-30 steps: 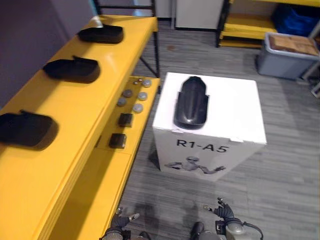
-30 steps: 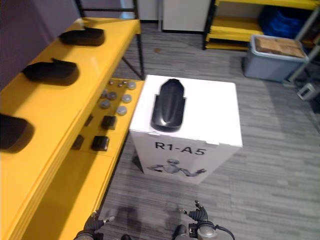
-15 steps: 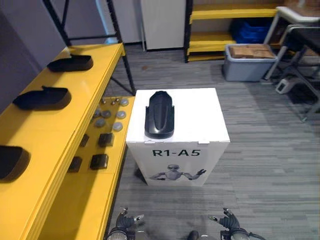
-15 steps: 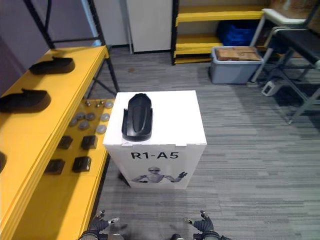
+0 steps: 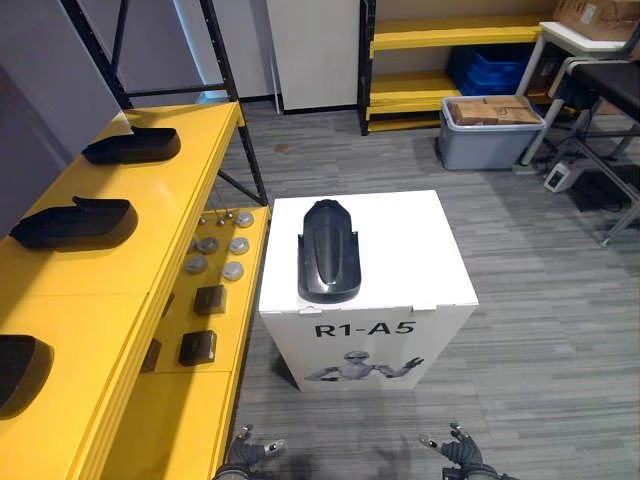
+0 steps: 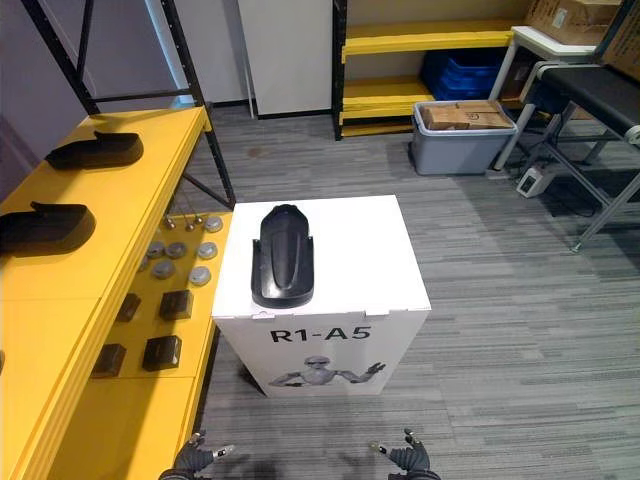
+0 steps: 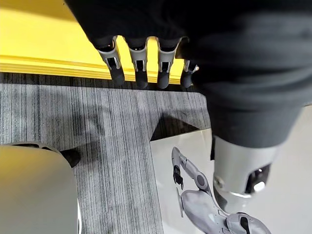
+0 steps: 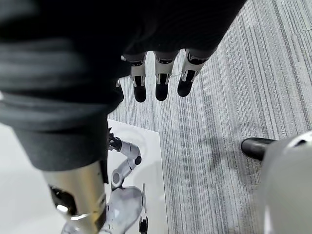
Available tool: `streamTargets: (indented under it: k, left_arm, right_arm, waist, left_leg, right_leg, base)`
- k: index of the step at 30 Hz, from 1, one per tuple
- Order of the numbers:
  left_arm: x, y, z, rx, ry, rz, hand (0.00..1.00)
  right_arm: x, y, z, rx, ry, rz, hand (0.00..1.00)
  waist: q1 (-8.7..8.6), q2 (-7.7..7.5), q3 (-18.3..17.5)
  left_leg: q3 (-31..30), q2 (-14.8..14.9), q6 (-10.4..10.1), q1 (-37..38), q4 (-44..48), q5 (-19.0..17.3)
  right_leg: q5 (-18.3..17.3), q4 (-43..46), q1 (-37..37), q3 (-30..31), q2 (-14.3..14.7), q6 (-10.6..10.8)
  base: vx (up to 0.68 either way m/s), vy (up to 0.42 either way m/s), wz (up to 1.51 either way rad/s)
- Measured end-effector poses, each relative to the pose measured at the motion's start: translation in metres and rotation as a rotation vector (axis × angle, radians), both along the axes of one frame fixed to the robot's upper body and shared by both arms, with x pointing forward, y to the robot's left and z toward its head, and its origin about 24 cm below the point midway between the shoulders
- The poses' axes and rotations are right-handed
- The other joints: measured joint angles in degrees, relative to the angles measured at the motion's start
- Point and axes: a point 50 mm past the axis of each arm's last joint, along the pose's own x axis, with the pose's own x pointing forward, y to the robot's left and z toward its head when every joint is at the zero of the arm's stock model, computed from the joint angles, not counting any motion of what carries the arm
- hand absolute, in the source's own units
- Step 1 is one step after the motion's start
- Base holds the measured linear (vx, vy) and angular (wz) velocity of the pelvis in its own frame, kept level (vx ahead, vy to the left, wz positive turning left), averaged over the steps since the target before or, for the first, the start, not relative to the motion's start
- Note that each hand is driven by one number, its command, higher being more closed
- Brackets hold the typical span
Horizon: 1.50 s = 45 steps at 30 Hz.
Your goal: Walk over and take plastic housings, then place them on the shelf
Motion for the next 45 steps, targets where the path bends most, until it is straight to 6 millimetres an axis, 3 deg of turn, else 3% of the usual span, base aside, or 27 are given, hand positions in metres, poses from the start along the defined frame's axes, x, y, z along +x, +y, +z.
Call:
streamTargets:
  k: [2,5,7,10,12,13,17,18,21,23,26,29,32,37,45]
  left_arm:
    - [-0.001,0.001,0.000,0.003,0.003,0.001,0.00]
    - [-0.004,0.005,0.000,0.013,0.006,0.003,0.00]
    - [-0.006,0.008,0.000,0.016,0.004,0.009,0.00]
    - [-0.009,0.012,0.001,0.023,-0.001,0.026,0.00]
    - [-0.014,0.018,0.001,0.035,0.003,0.025,0.00]
    - [-0.015,0.019,0.001,0.037,0.007,0.025,0.00]
    - [-0.025,0.024,0.000,0.040,0.031,0.020,0.00]
    - [-0.025,0.025,0.000,0.041,0.033,0.019,0.00]
    - [-0.028,0.028,0.000,0.047,0.040,0.016,0.00]
    - [-0.029,0.028,0.000,0.045,0.043,0.015,0.00]
    - [-0.029,0.027,0.000,0.044,0.042,0.015,0.00]
    - [-0.028,0.027,0.000,0.047,0.035,0.021,0.00]
    - [-0.025,0.026,0.002,0.046,0.018,0.024,0.00]
    - [-0.015,0.026,0.007,0.072,-0.035,0.051,0.00]
    - [-0.006,0.027,0.011,0.095,-0.077,0.092,0.00]
  right_arm:
    - [0.003,-0.007,0.005,-0.016,-0.035,-0.034,0.00]
    - [0.027,-0.026,0.031,-0.090,-0.188,-0.067,0.00]
    - [0.046,-0.042,0.058,-0.170,-0.312,-0.050,0.00]
    - [0.074,-0.066,0.115,-0.326,-0.543,-0.040,0.00]
    - [0.091,-0.075,0.158,-0.422,-0.699,-0.002,0.00]
    - [0.095,-0.075,0.168,-0.447,-0.735,0.012,0.00]
    - [0.127,-0.057,0.227,-0.532,-0.971,0.138,0.00]
    - [0.132,-0.051,0.234,-0.531,-1.004,0.159,0.00]
    - [0.160,-0.014,0.261,-0.489,-1.151,0.289,0.00]
    - [0.179,0.012,0.276,-0.468,-1.214,0.391,0.00]
    - [0.203,0.031,0.284,-0.494,-1.211,0.474,0.00]
    - [0.228,0.046,0.283,-0.515,-1.154,0.496,0.00]
    - [0.244,0.059,0.276,-0.531,-1.078,0.468,0.00]
    - [0.255,0.064,0.257,-0.548,-0.932,0.340,0.00]
    - [0.267,0.072,0.268,-0.540,-0.908,0.207,0.00]
  waist:
    - [-0.09,-0.08,0.0]
    - [-0.12,-0.32,-0.1]
    - [-0.40,-0.48,-0.2]
    - [-0.61,-0.79,-0.3]
    - [-0.58,-1.31,-0.4]
    - [-0.66,-1.48,-0.5]
    - [-1.25,-2.16,-0.6]
    - [-1.24,-2.25,-0.6]
    - [-0.72,-2.69,-0.4]
    - [0.92,-2.78,-0.3]
    - [2.12,-3.01,0.0]
    - [4.52,-3.29,0.8]
    - [5.10,-3.32,2.1]
    - [6.53,-3.35,5.2]
    - [6.67,-3.27,9.2]
  left_leg:
    - [-0.3,0.1,-0.3,0.6,-1.0,0.3]
    - [-0.1,0.4,-0.3,0.6,-2.0,0.8]
    - [-0.1,0.4,-0.4,0.6,-2.9,1.3]
    - [0.1,0.3,-0.2,0.4,-3.7,1.7]
    - [0.4,0.2,-0.1,0.2,-4.2,2.0]
    - [0.3,0.1,-0.1,-0.1,-4.4,2.1]
    - [-0.8,-0.4,0.5,-1.4,-5.7,2.8]
    - [-1.1,-0.5,0.5,-1.7,-5.8,3.0]
    - [-3.0,-0.8,0.8,-2.2,-7.3,4.3]
    - [-3.4,-0.9,0.9,-3.0,-7.9,5.0]
    - [-5.5,-1.1,1.0,-3.4,-8.9,6.0]
    - [-6.3,-1.2,1.0,-4.2,-8.9,6.3]
    - [-7.2,-1.5,1.2,-4.9,-8.9,6.4]
    - [-7.7,-1.8,1.4,-5.9,-8.5,6.6]
    - [-8.0,-1.9,1.4,-6.7,-8.0,6.6]
  right_leg:
    - [0.1,-0.6,0.6,-0.2,0.3,0.0]
    - [1.2,-2.5,0.9,0.0,1.0,0.0]
    - [1.9,-3.6,0.8,0.1,1.2,-0.2]
    - [3.1,-5.3,0.8,0.3,1.4,-0.1]
    - [4.1,-6.6,0.7,0.9,1.6,-0.1]
    - [4.4,-7.1,0.6,1.0,1.6,-0.1]
    - [6.1,-9.2,-0.2,0.8,1.7,-0.1]
    - [6.1,-9.4,-0.3,0.7,1.7,-0.1]
    - [6.5,-9.8,-0.6,-0.8,1.6,-0.1]
    - [6.8,-9.9,-1.5,-1.0,1.7,-0.2]
    - [7.0,-10.7,-1.2,-3.2,1.6,-0.2]
    - [7.3,-11.5,-1.2,-3.8,1.7,-0.2]
    - [7.4,-11.6,-1.0,-4.8,1.6,-0.1]
    - [7.4,-11.6,-1.4,-5.4,1.2,-0.1]
    - [7.4,-11.5,-1.8,-5.6,1.1,-0.1]
  base:
    - [0.08,-0.029,0.08]
    - [0.04,-0.018,-0.04]
    - [0.00,-0.001,-0.04]
    - [-0.02,0.013,-0.04]
    - [-0.07,0.028,-0.12]
    - [-0.08,0.028,-0.05]
    - [-0.08,0.023,0.01]
    - [-0.09,0.021,0.10]
    - [-0.08,0.009,0.22]
    - [-0.05,0.006,0.16]
    - [-0.03,-0.004,0.36]
    - [0.01,0.003,0.15]
    - [0.05,0.007,0.15]
    - [0.04,0.016,0.08]
    - [0.00,0.006,0.03]
